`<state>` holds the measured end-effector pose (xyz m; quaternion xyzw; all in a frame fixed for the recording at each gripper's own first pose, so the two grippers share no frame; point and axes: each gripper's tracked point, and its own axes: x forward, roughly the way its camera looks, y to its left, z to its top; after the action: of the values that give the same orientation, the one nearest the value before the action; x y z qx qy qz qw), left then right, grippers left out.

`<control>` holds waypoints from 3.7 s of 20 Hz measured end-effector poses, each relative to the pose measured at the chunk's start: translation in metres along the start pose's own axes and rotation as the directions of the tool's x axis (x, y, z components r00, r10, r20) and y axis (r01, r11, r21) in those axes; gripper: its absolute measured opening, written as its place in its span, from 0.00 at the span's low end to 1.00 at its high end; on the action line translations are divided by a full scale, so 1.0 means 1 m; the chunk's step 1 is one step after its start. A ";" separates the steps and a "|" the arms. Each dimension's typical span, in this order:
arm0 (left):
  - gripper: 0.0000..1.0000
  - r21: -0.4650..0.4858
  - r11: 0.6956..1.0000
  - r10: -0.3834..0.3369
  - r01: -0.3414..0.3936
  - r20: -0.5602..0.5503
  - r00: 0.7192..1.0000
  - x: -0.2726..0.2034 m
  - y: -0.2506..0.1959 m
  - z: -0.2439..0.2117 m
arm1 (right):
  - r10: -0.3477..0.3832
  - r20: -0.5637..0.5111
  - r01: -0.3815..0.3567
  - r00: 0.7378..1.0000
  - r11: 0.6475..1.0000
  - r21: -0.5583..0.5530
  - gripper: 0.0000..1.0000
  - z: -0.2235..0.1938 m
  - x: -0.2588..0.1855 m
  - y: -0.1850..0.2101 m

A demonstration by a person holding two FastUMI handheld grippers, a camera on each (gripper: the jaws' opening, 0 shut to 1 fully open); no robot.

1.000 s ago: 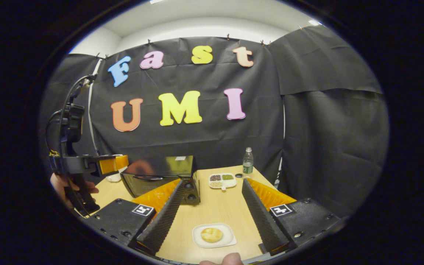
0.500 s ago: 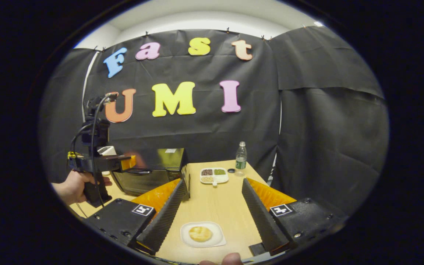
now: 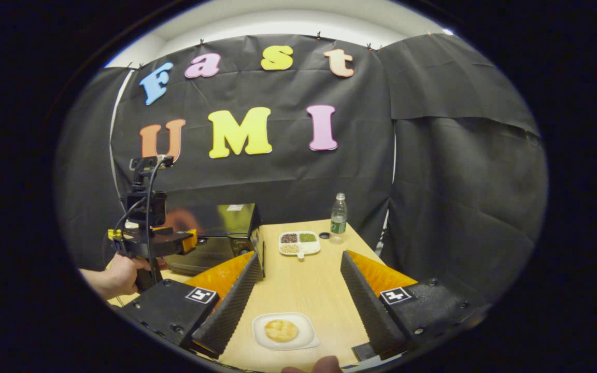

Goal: Open the electric oven with the left hand, put the food in, and close the electric oven.

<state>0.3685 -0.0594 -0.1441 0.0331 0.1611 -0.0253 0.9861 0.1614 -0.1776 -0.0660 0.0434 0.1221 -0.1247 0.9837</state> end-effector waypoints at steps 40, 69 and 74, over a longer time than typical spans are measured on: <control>0.93 -0.075 0.997 -0.061 0.036 -0.364 0.929 -0.123 0.000 -0.191 | 0.056 -0.264 -0.069 0.963 0.997 -0.041 1.00 -0.118 -0.051 -0.011; 0.94 -0.119 0.991 0.064 -0.065 -0.019 0.998 -0.247 0.039 -0.035 | 0.170 -0.525 -0.258 0.834 0.961 -0.098 1.00 -0.263 0.064 0.030; 0.94 -0.119 0.990 0.069 -0.073 -0.039 0.997 -0.226 0.030 -0.025 | 0.188 -0.584 -0.267 0.789 0.962 -0.050 0.94 -0.286 0.072 0.030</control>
<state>0.1482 -0.0192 -0.0942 -0.0204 0.1782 0.0203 0.9836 0.1710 -0.1324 -0.3583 0.0292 0.4145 0.0219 0.9093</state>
